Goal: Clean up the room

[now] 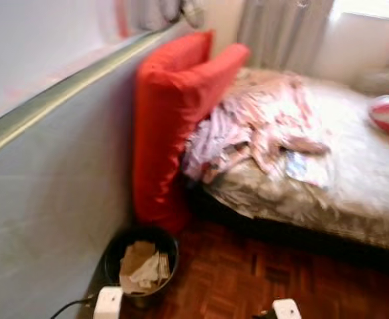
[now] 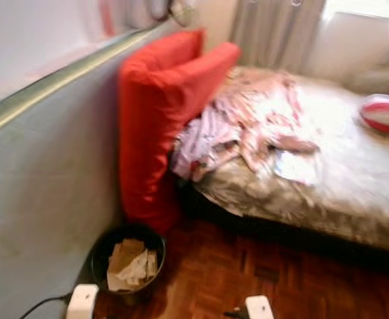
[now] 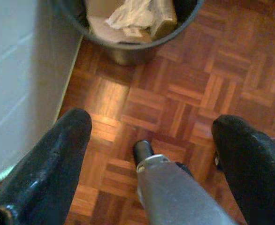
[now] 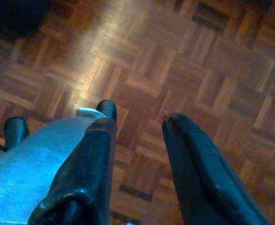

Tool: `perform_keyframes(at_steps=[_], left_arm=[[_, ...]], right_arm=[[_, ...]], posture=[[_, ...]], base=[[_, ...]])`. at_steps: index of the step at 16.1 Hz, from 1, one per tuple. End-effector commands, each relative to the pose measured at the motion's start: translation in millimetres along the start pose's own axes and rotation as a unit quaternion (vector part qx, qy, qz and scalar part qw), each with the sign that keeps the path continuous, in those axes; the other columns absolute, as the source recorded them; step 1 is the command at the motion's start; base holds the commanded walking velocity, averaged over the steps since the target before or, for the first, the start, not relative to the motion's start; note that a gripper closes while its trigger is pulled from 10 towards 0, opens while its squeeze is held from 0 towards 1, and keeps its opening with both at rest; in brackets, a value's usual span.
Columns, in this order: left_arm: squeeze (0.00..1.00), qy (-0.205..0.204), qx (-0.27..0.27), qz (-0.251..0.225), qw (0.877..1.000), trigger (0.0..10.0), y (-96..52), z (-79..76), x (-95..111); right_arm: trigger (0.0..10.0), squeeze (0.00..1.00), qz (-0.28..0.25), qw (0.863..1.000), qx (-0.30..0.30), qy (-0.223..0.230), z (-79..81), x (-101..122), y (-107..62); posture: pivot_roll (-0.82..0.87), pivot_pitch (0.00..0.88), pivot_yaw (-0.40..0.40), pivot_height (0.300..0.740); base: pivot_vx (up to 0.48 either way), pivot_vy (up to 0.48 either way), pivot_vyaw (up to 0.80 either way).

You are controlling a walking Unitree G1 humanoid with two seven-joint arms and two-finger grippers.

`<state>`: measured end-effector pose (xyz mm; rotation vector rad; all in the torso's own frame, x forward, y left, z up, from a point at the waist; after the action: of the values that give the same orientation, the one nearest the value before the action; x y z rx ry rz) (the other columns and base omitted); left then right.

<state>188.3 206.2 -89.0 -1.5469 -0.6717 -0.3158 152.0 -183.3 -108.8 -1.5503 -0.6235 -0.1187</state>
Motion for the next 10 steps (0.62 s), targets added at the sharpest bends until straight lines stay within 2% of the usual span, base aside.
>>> perform_keyframes(at_steps=[1, 6, 10], left_arm=[[0.00, 0.009, 0.001, 0.010, 1.000, 10.0, -0.2, 0.3, -3.2], [0.00, 0.011, 0.003, 0.011, 1.000, 10.0, -0.7, 2.6, -3.9], [0.00, 0.012, 0.004, 0.013, 1.000, 10.0, -1.2, 3.3, -6.0]], right_arm=[[10.0, 0.00, 0.003, 1.000, -0.003, -0.002, -1.9, -0.9, -0.3], [10.0, 0.00, 0.001, 1.000, -0.003, 0.001, -0.2, 0.1, 0.0], [10.0, 0.00, -0.010, 1.000, -0.009, 0.017, -0.5, 1.8, 0.0]], posture=[[0.04, 0.000, -0.048, 0.740], [0.04, 0.000, -0.043, 0.740], [0.04, 0.000, -0.043, 0.740]], base=[[0.000, 0.000, -0.71], [0.000, 0.000, -0.71], [0.000, 0.000, 0.00]])
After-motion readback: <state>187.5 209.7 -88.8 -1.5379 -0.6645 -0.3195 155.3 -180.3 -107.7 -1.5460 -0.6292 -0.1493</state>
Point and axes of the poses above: a point about 5 cm out from each wrist's last joint towards the gripper, its own y axis pointing out of the wrist towards the gripper, its own x axis along the axis of the wrist's last joint, z = x × y, the point moved 1 cm from there along y, pointing out of the wrist towards the gripper, and after that the axes turned 14 degrees about -y, right-handed, at the moved point
